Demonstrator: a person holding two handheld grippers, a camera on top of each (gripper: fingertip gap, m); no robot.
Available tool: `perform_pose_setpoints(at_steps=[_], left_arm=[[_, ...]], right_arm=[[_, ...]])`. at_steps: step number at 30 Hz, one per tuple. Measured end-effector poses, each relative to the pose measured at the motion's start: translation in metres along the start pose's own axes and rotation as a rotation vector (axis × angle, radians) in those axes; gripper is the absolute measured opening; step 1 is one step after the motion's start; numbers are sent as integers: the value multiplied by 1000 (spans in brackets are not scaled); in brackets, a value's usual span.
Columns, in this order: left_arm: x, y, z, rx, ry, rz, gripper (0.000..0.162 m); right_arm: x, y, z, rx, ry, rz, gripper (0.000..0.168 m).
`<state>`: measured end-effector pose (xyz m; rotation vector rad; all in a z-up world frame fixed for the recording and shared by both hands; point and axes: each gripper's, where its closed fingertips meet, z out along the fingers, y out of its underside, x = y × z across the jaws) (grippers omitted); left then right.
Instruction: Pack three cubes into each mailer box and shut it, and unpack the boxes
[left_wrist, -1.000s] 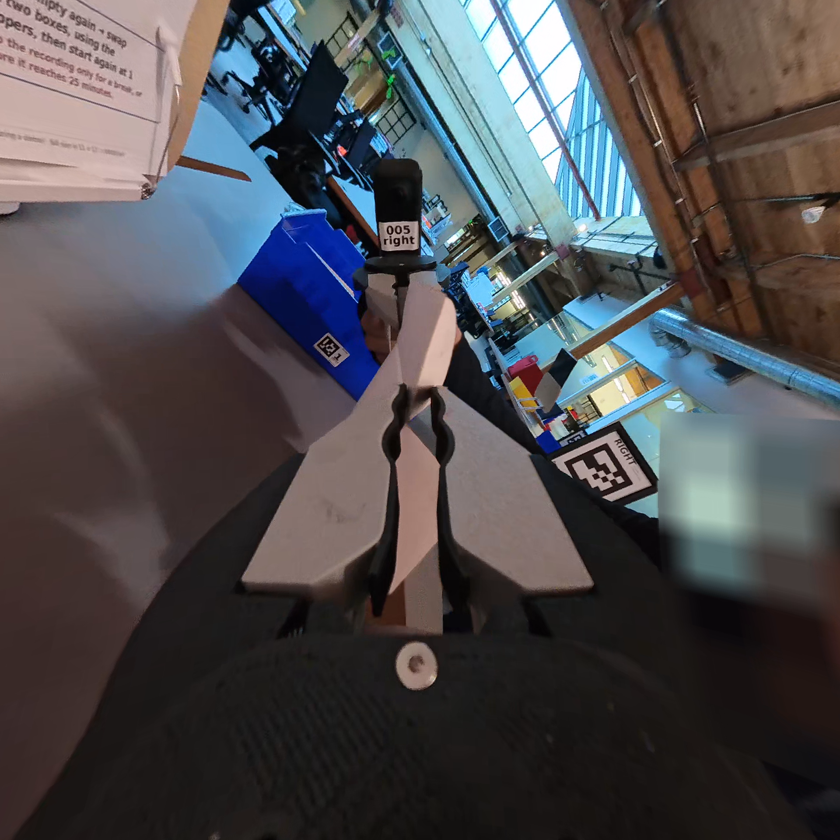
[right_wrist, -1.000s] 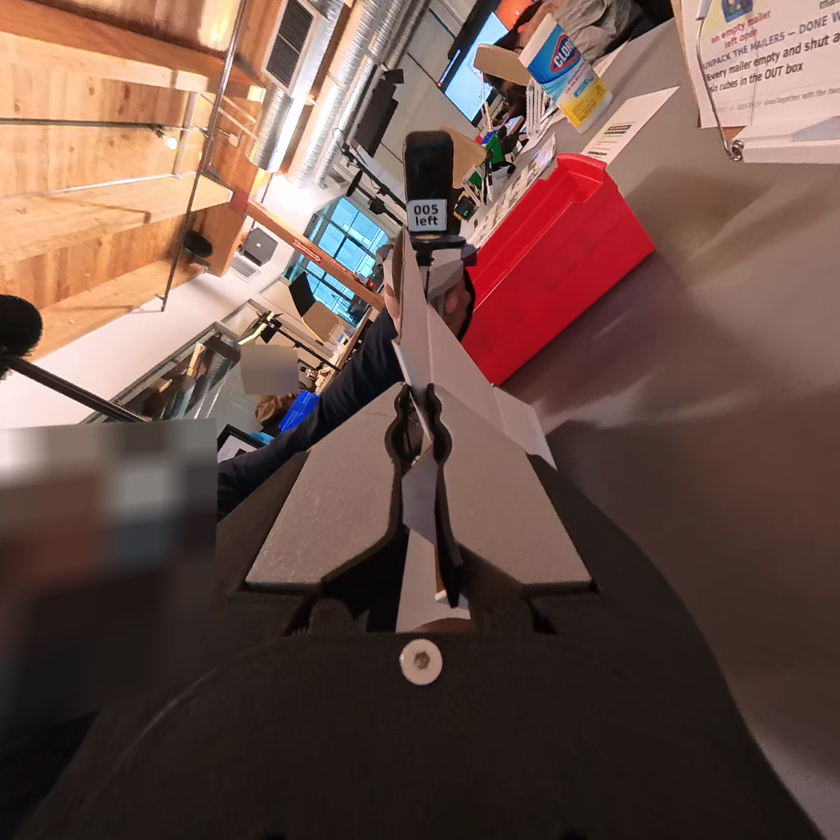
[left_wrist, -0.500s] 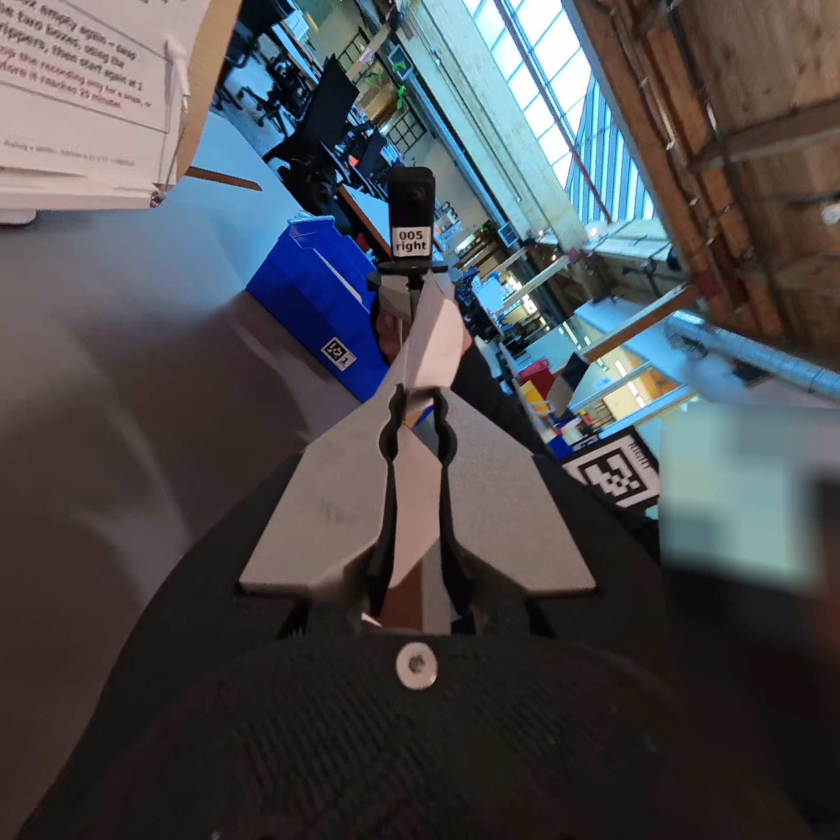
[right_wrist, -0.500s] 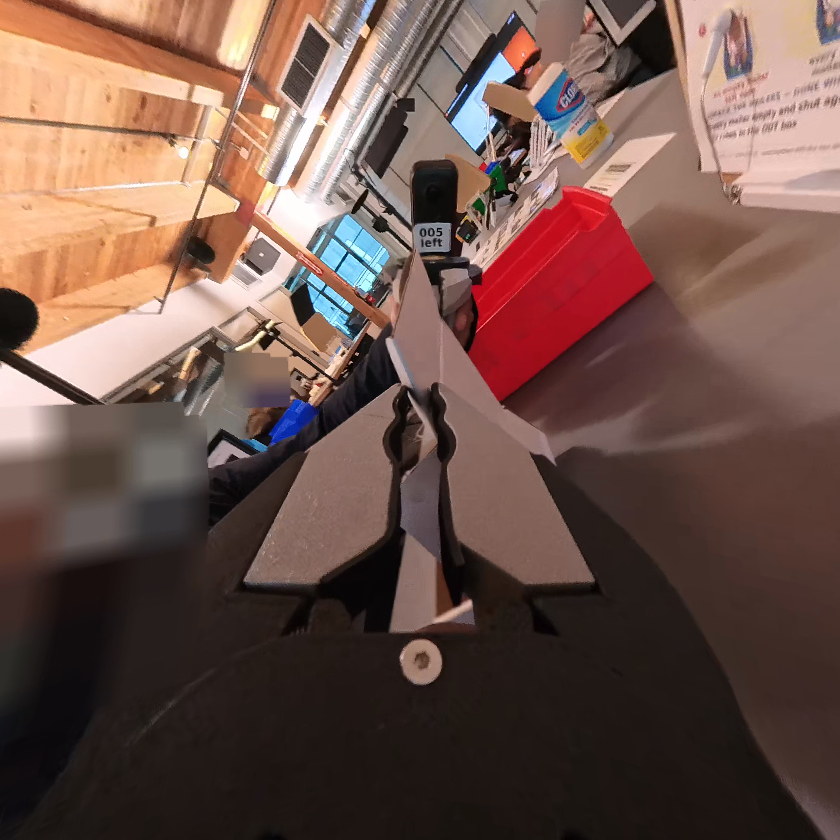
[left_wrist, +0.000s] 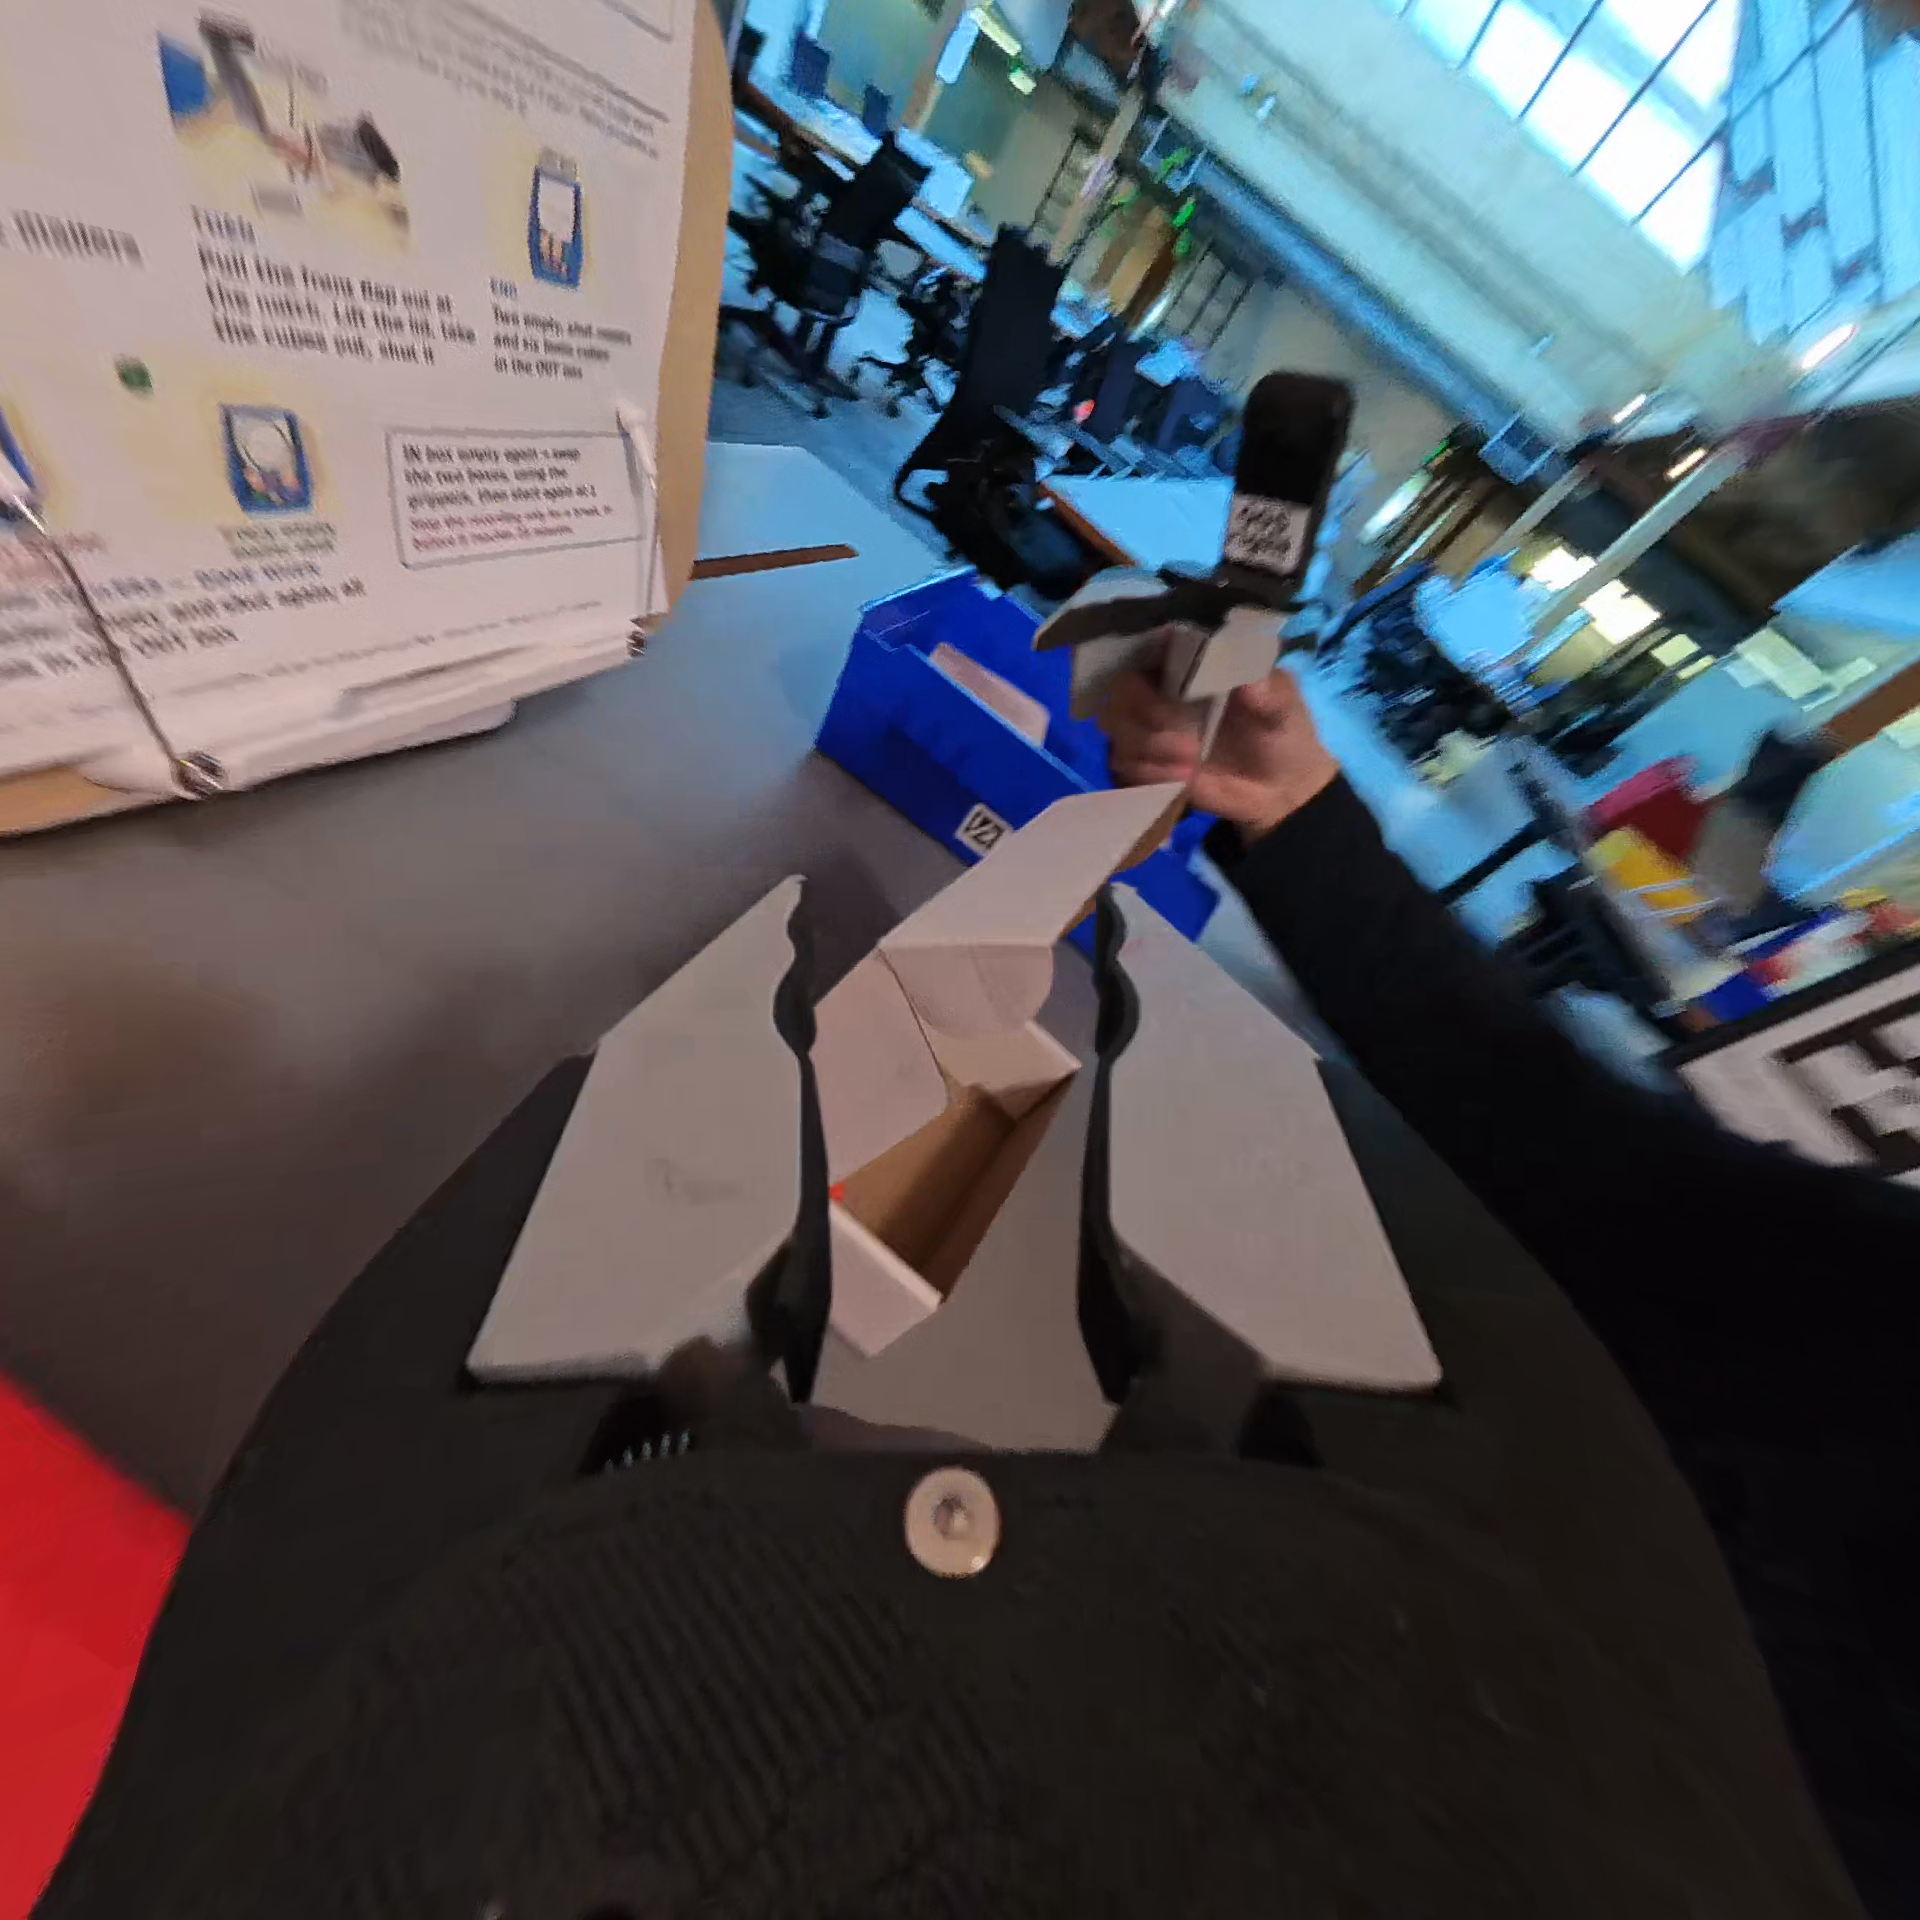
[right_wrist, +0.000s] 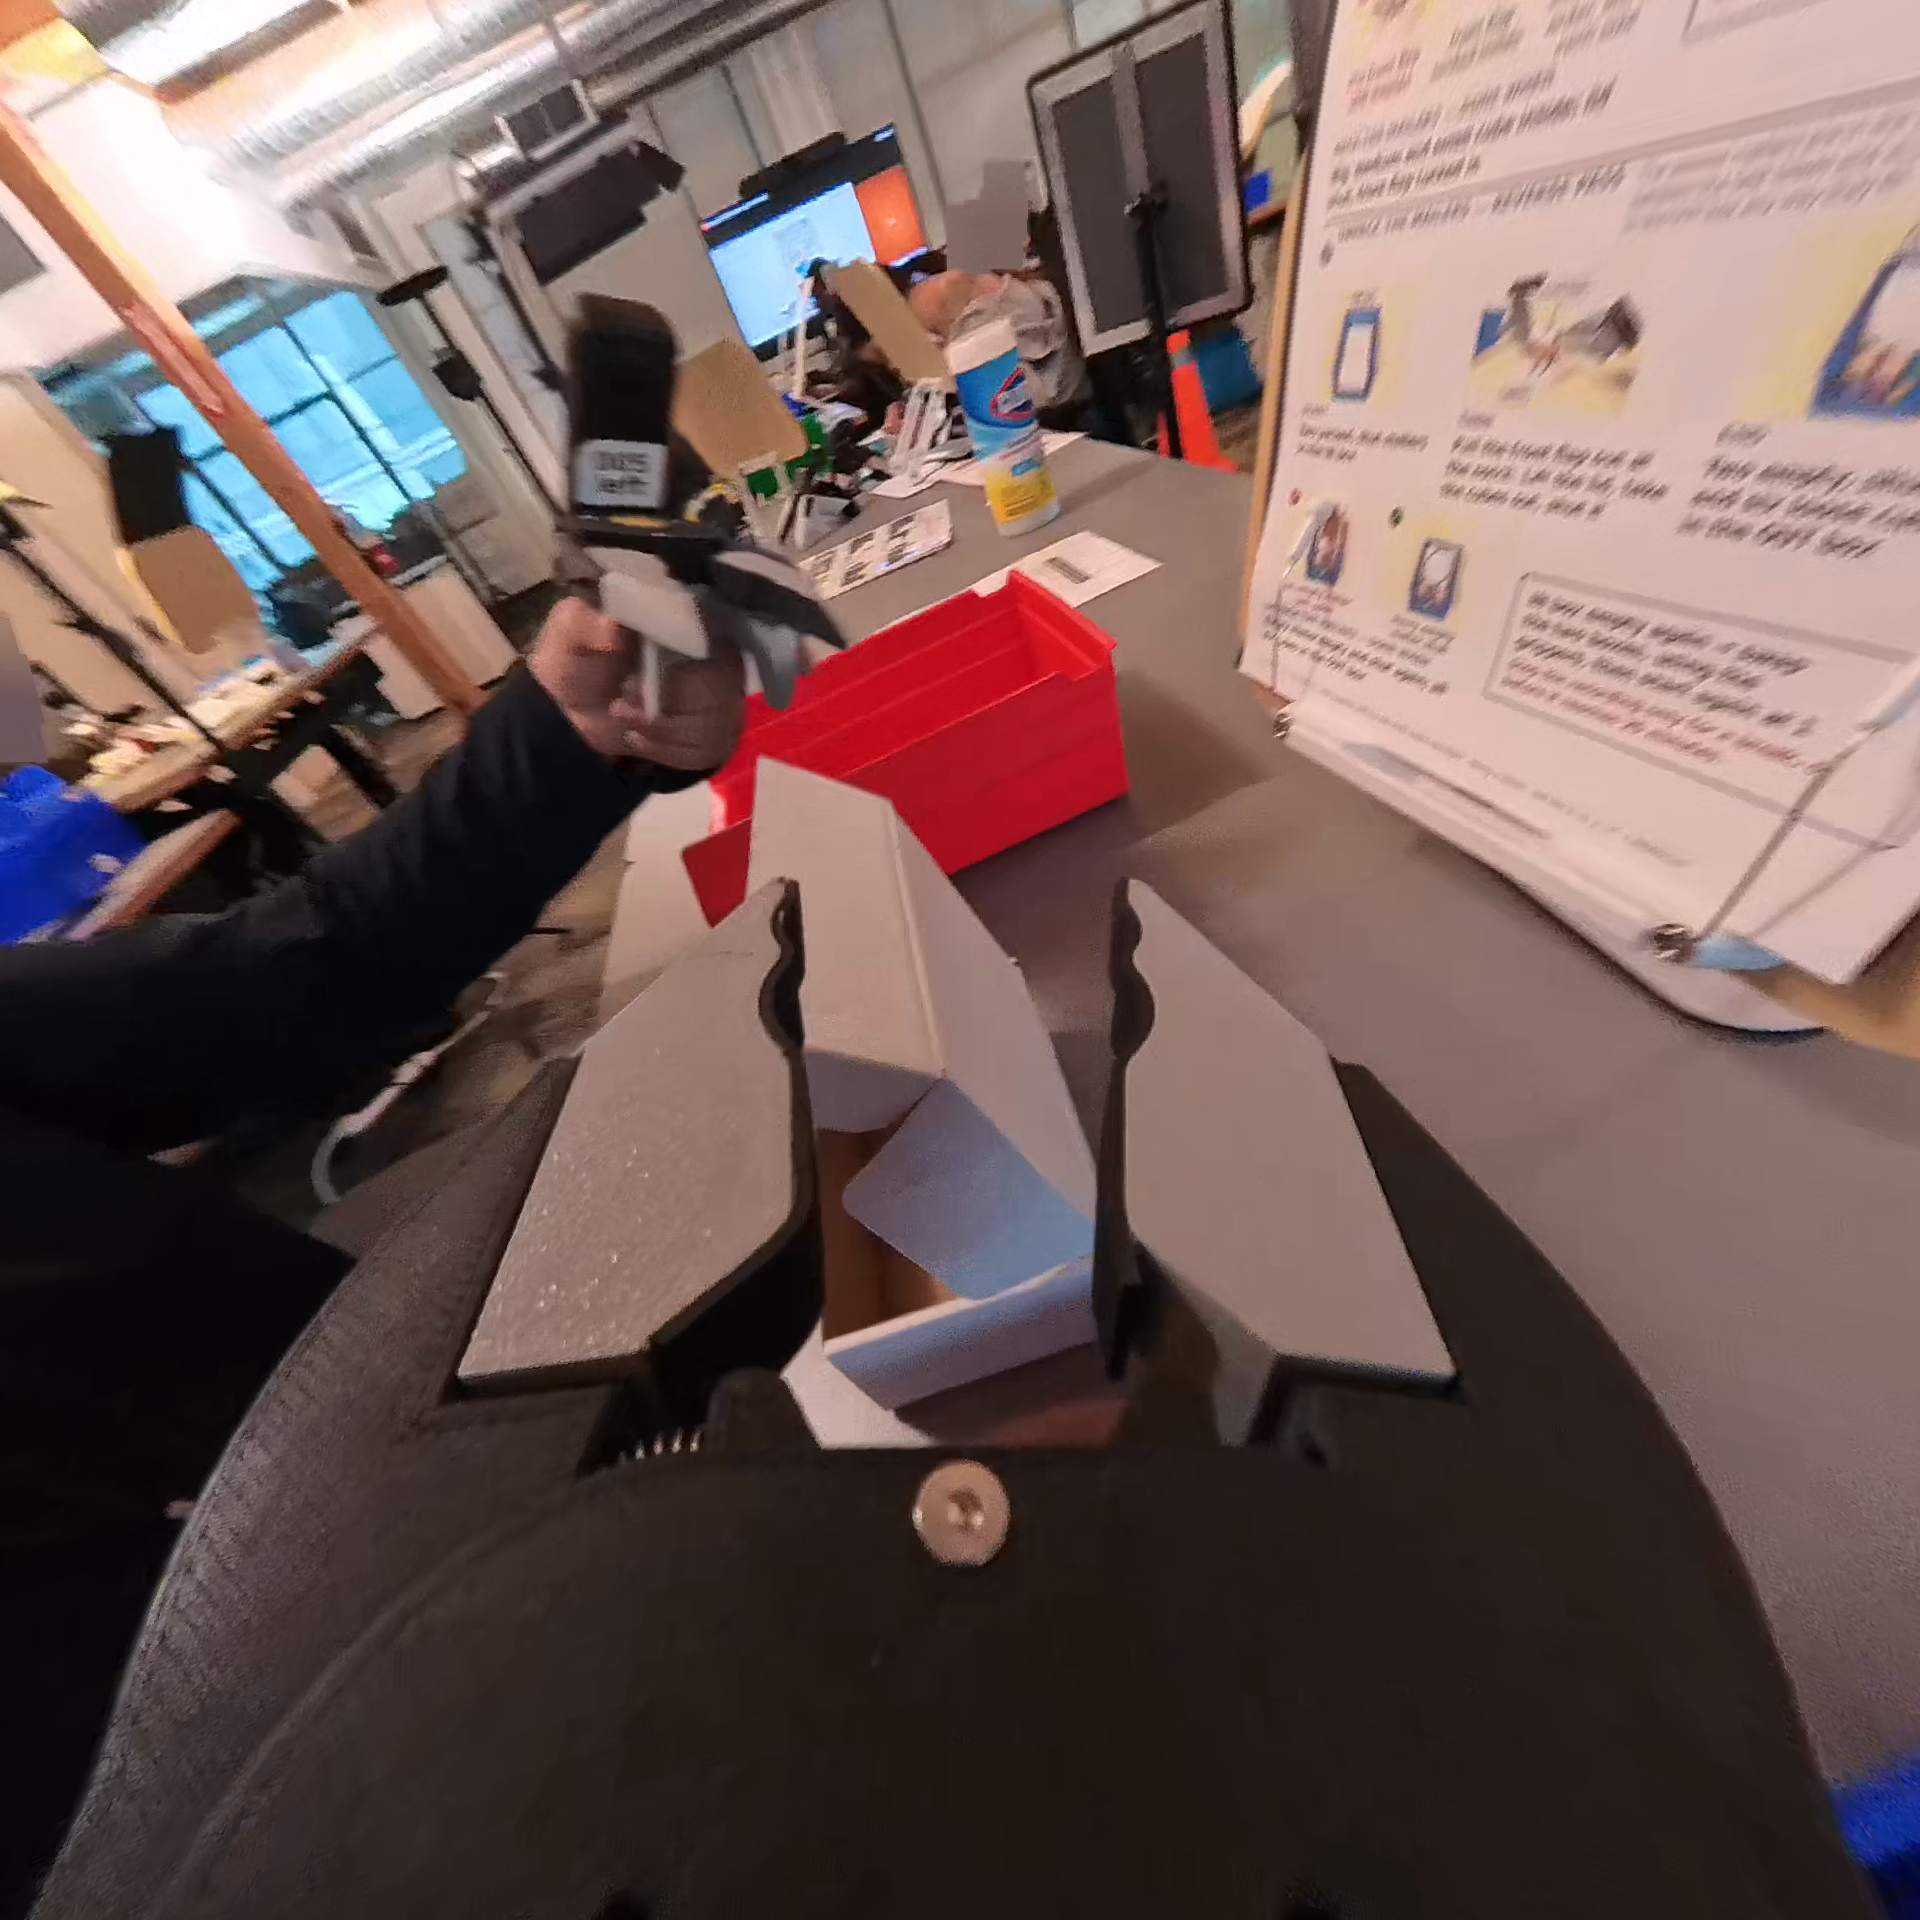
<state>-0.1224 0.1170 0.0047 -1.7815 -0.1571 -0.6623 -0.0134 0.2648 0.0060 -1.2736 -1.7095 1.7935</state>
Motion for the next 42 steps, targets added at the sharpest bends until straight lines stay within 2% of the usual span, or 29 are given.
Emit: perform_pose_setpoints(at_steps=[2, 4, 7, 9, 12, 15, 18, 21, 24, 28, 34, 38, 42], left_arm=[[23, 8, -7, -48, -69, 158, 49], [57, 27, -10, -92, -69, 302, 48], [108, 68, -4, -122, -22, 464, 42], [125, 101, 12, -148, -22, 525, 36], [101, 142, 46, -252, -190, 639, 44], [73, 160, 76, -307, -288, 707, 47], [47, 180, 95, -406, -314, 734, 48], [24, 203, 105, -521, -325, 742, 43], [14, 201, 108, -502, -338, 776, 31], [15, 202, 105, -526, -255, 772, 10], [20, 207, 102, -533, -229, 798, 7], [22, 210, 100, -534, -237, 793, 5], [23, 208, 103, -531, -235, 788, 6]], right_arm=[[-8, -4, -15, 14, 73, -79, 59], [-22, -2, -28, 20, 164, -187, 61], [-50, 20, -36, -19, 256, -355, 53], [-68, 43, -31, -77, 265, -400, 49], [-92, 76, -8, -166, 222, -394, 47], [-94, 103, 21, -261, 274, -427, 42], [-81, 124, 45, -358, 360, -463, 34], [-74, 125, 68, -371, 409, -462, 16], [-50, 110, 81, -359, 565, -462, 1], [-21, 66, 80, -280, 816, -587, 0], [30, 37, 65, -358, 957, -538, 0], [74, 43, 69, -479, 932, -478, 0], [113, 78, 76, -657, 877, -434, 0]])
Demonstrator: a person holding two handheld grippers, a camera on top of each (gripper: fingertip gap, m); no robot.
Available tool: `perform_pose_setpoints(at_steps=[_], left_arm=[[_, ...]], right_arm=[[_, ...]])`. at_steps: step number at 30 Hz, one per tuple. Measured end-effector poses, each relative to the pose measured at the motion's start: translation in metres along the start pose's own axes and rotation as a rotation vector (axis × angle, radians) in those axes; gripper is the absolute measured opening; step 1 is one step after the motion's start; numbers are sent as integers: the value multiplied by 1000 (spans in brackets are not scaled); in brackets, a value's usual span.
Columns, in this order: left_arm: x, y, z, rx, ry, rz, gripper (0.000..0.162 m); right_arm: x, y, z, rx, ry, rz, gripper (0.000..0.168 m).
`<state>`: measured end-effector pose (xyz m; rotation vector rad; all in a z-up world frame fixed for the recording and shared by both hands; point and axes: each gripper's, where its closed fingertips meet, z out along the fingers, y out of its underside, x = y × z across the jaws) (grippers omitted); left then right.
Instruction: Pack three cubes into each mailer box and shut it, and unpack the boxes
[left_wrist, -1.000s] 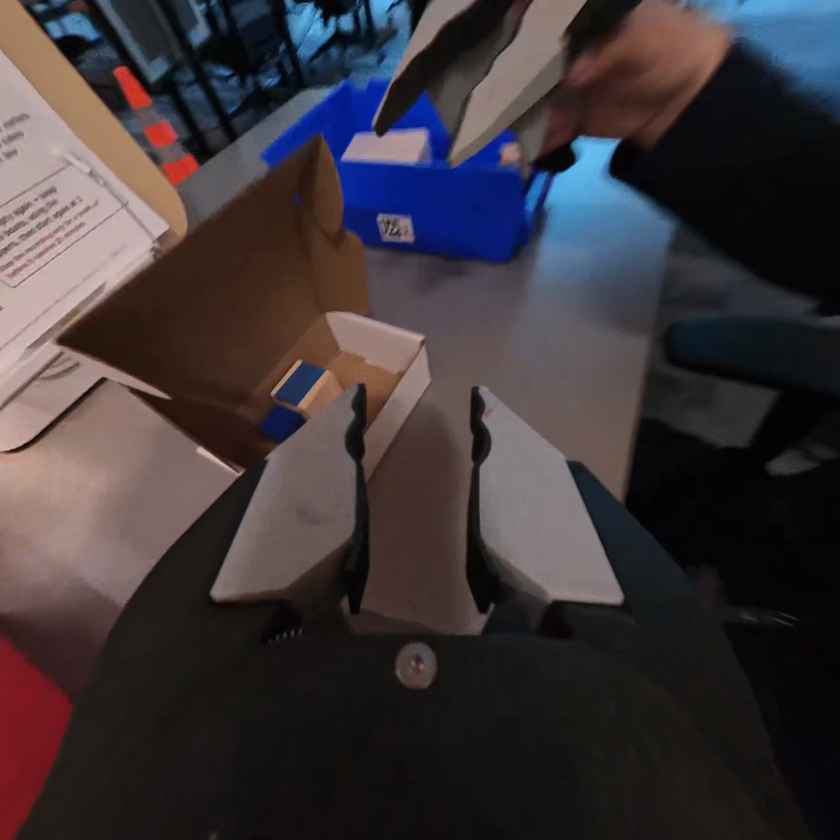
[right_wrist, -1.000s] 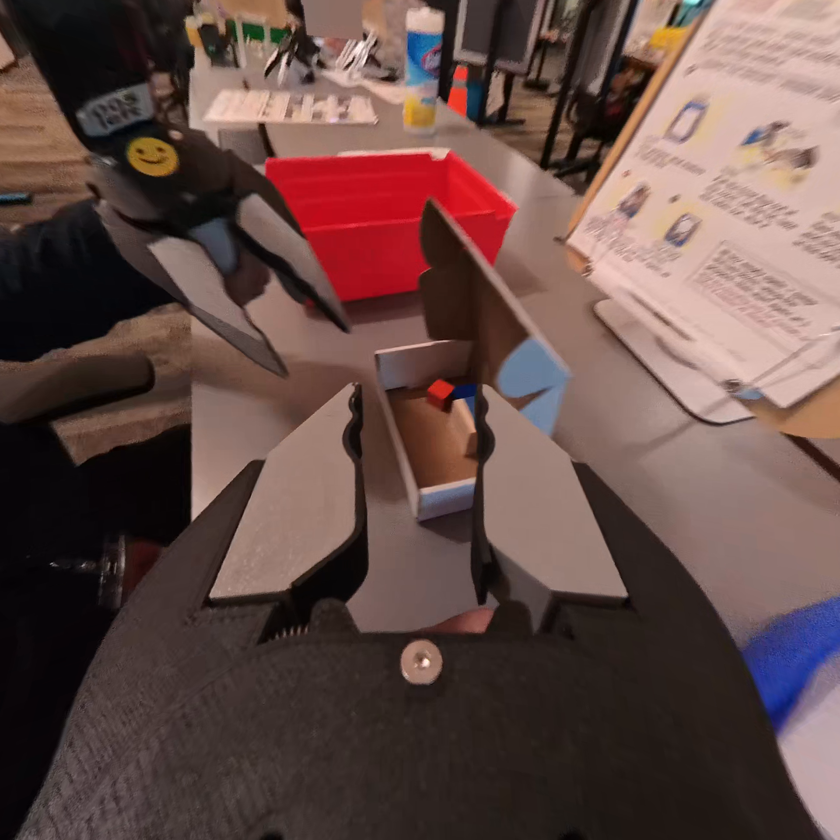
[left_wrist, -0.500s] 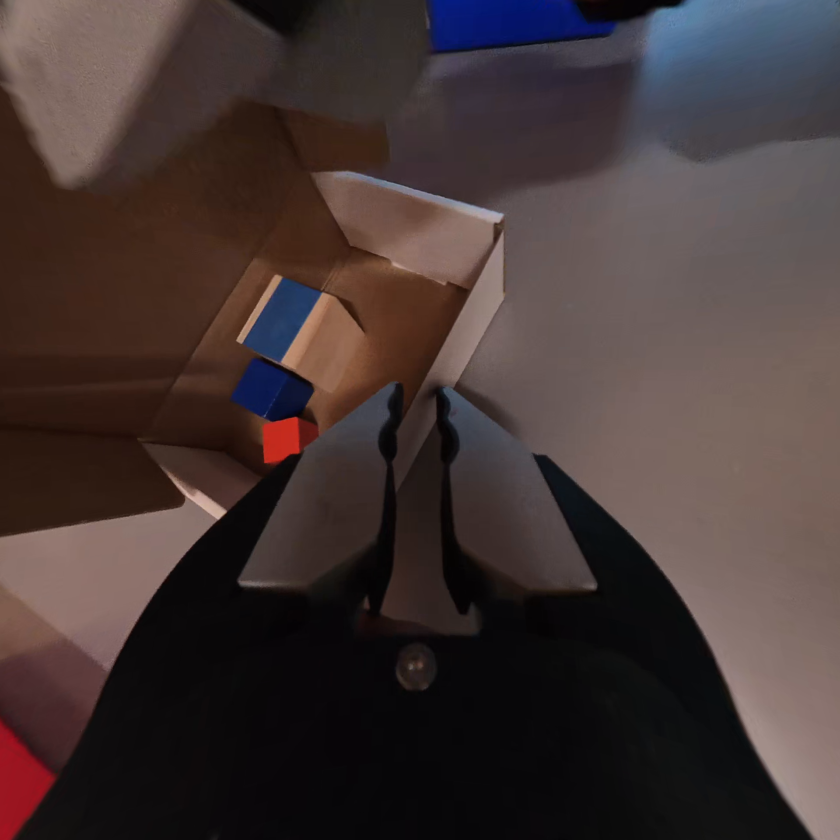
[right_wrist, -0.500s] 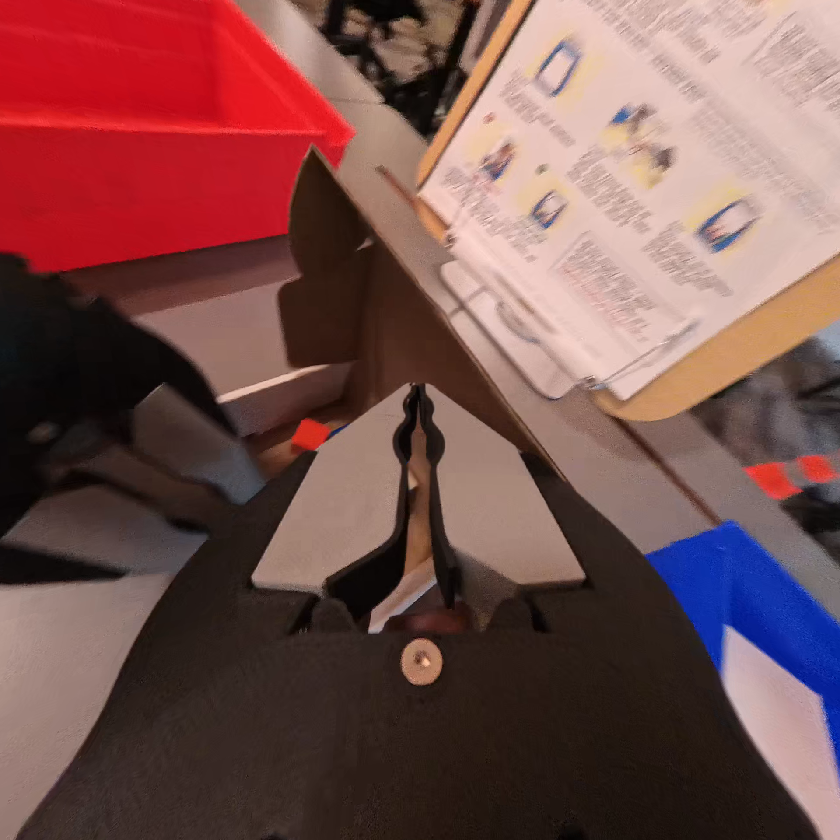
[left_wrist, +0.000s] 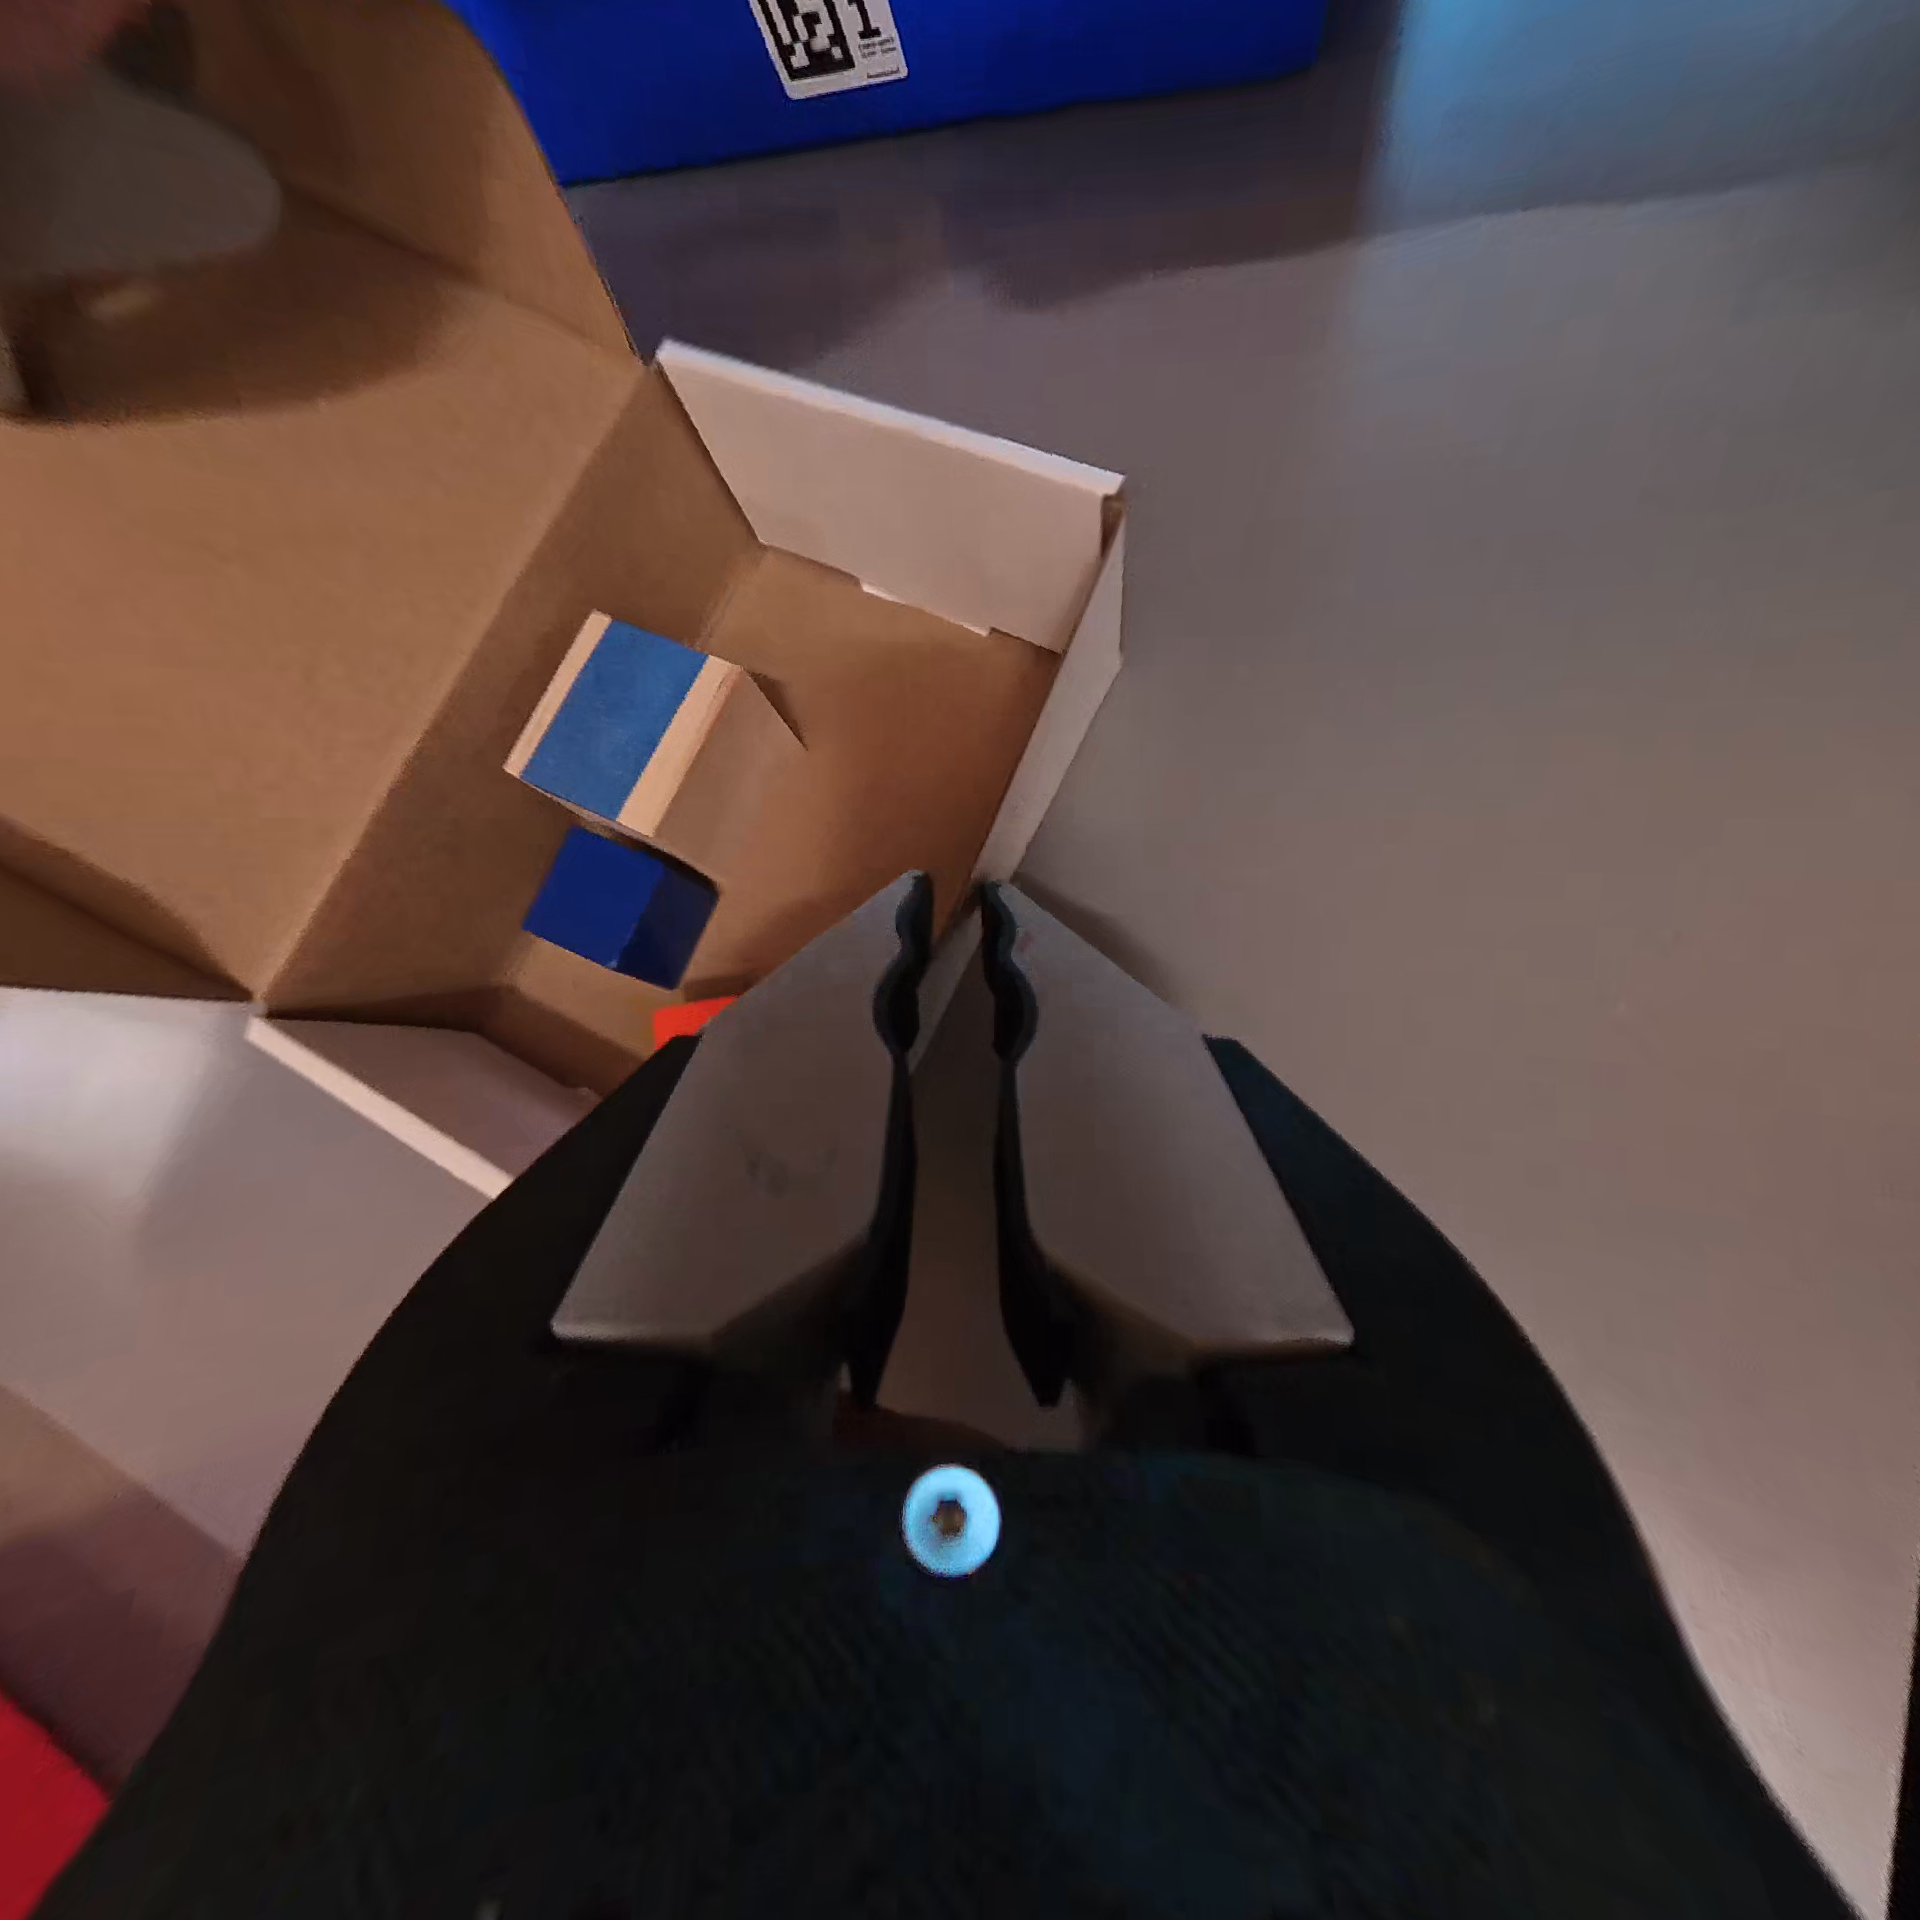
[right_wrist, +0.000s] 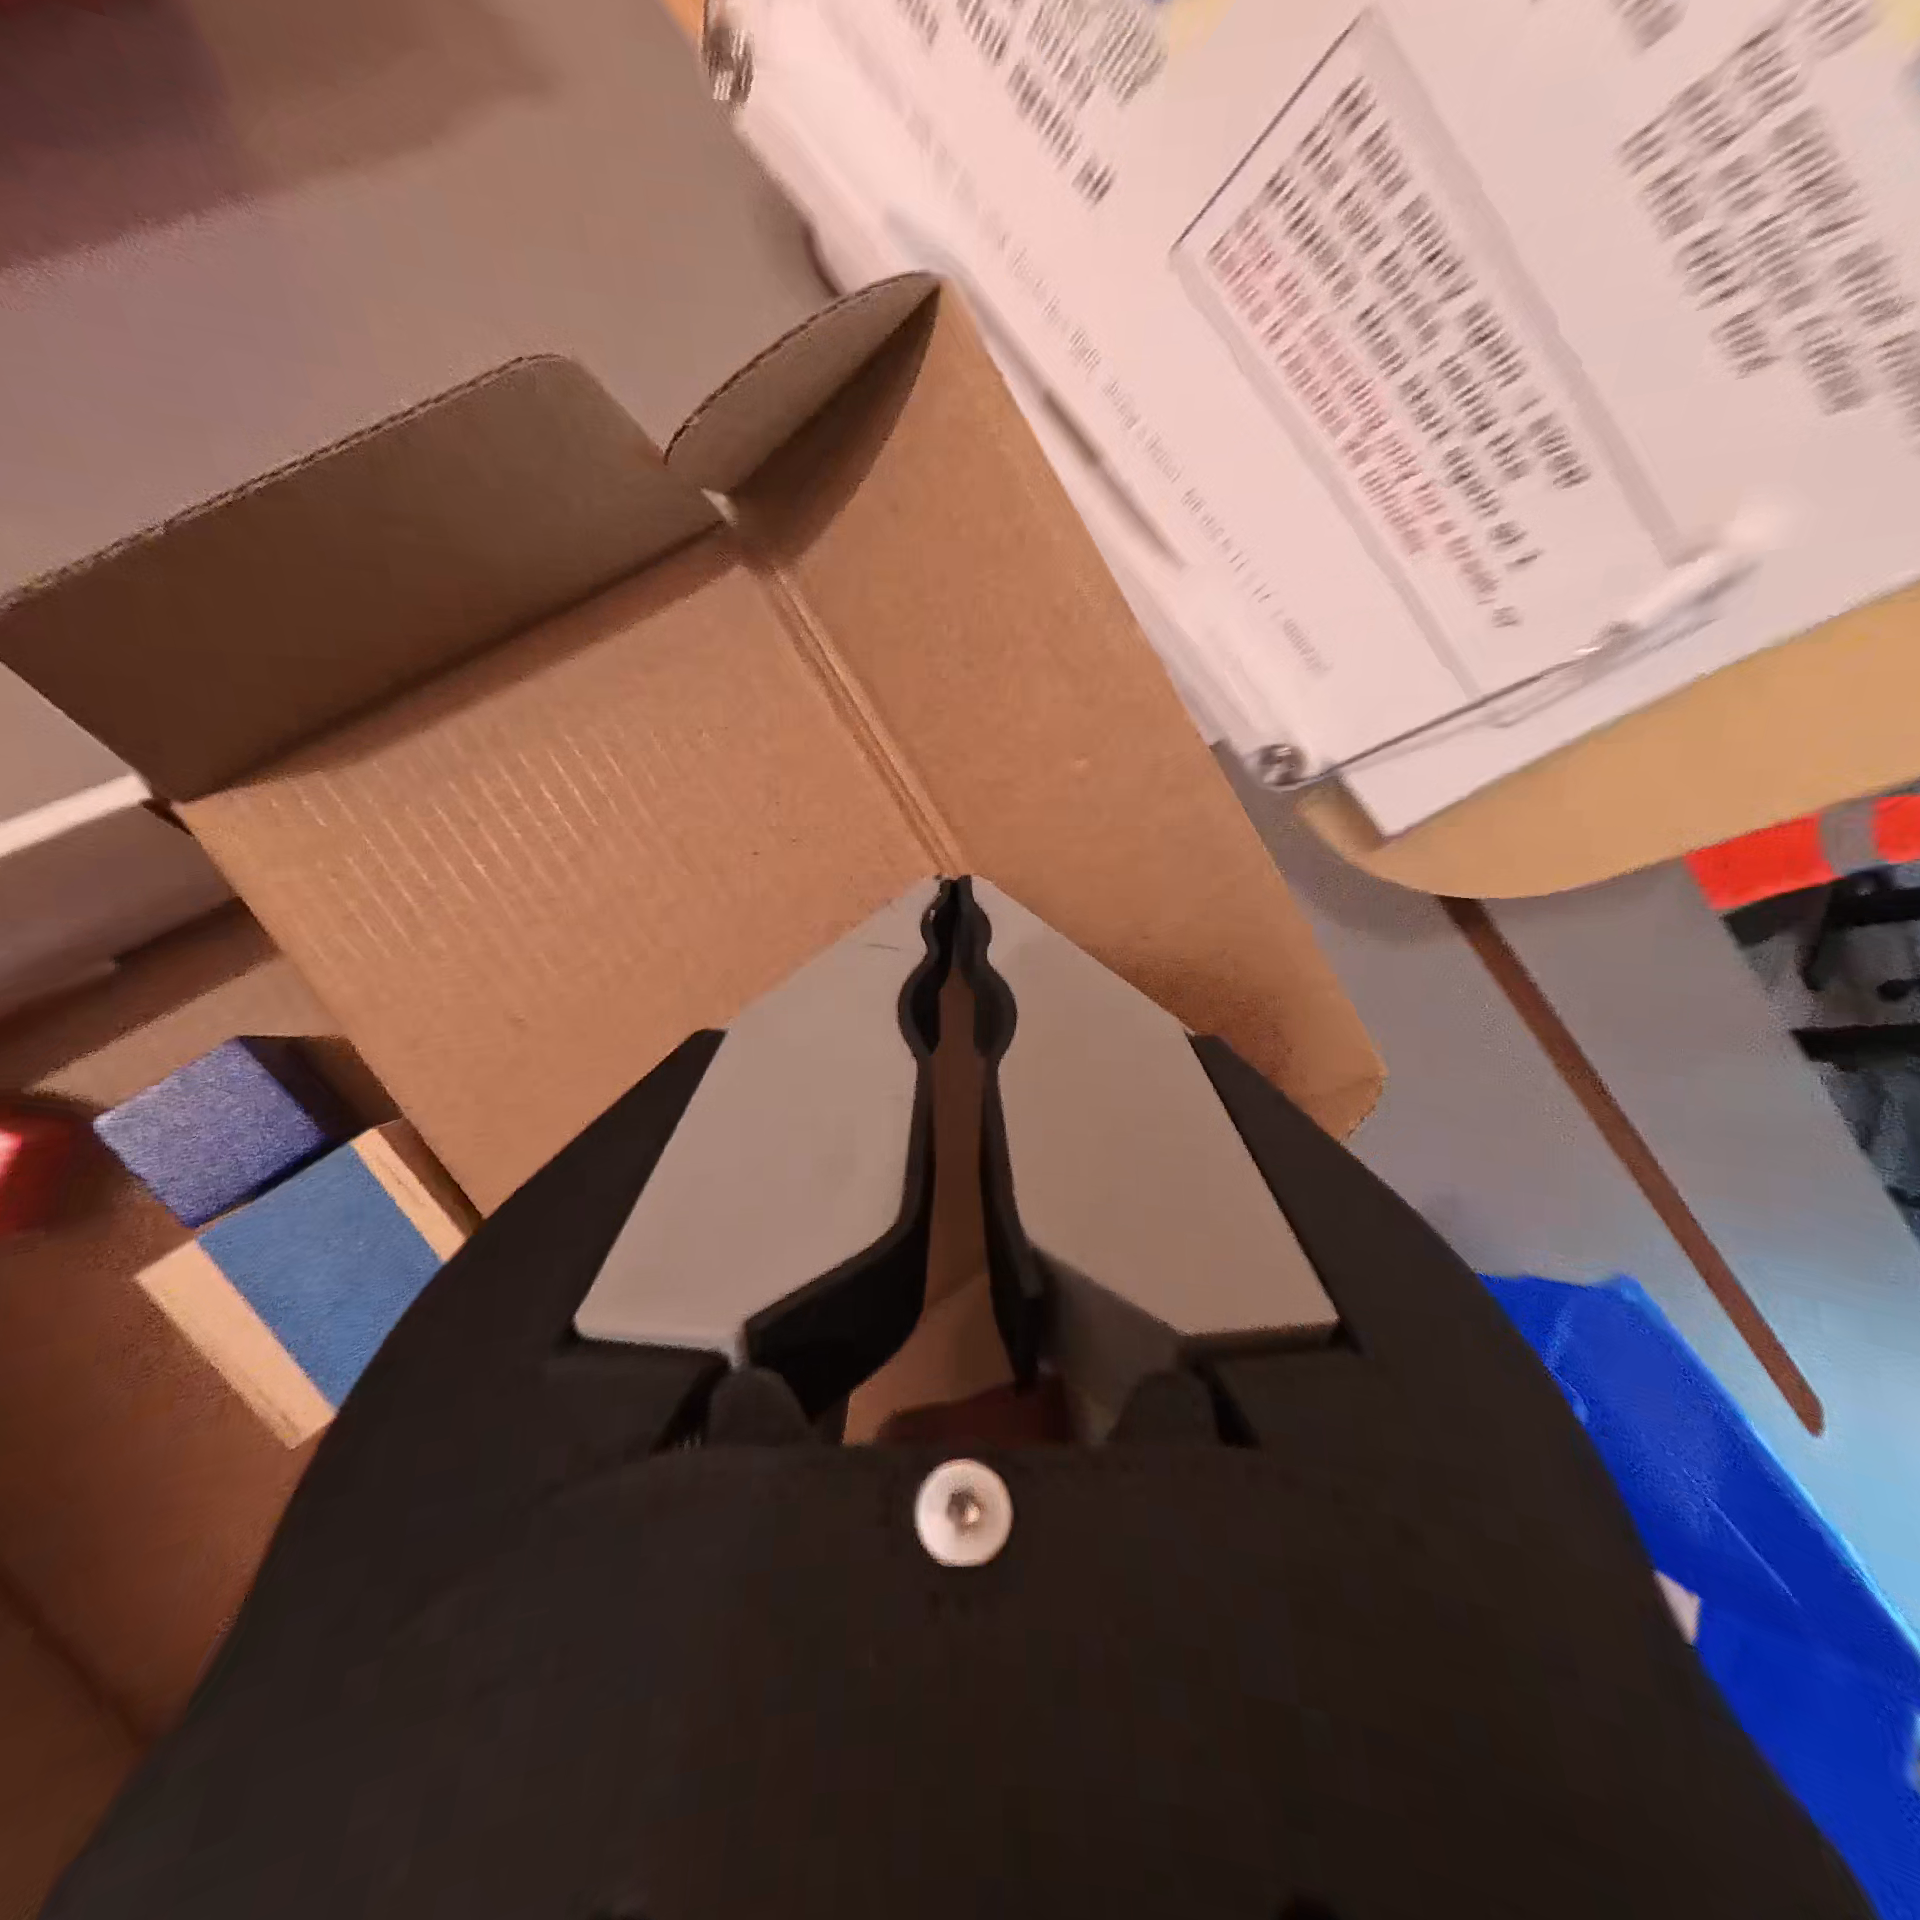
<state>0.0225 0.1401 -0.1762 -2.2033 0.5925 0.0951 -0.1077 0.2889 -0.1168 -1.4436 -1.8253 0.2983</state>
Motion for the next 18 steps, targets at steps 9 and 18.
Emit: perform_pose_setpoints(at_steps=[9, 18], left_arm=[[1, -3, 1, -2, 6, -24, 9], [-5, -13, 3, 92, -53, -102, 16]], right_arm=[[14, 22, 26, -114, 64, -134, 0], [-67, -7, -86, 163, -232, -209, 8]])
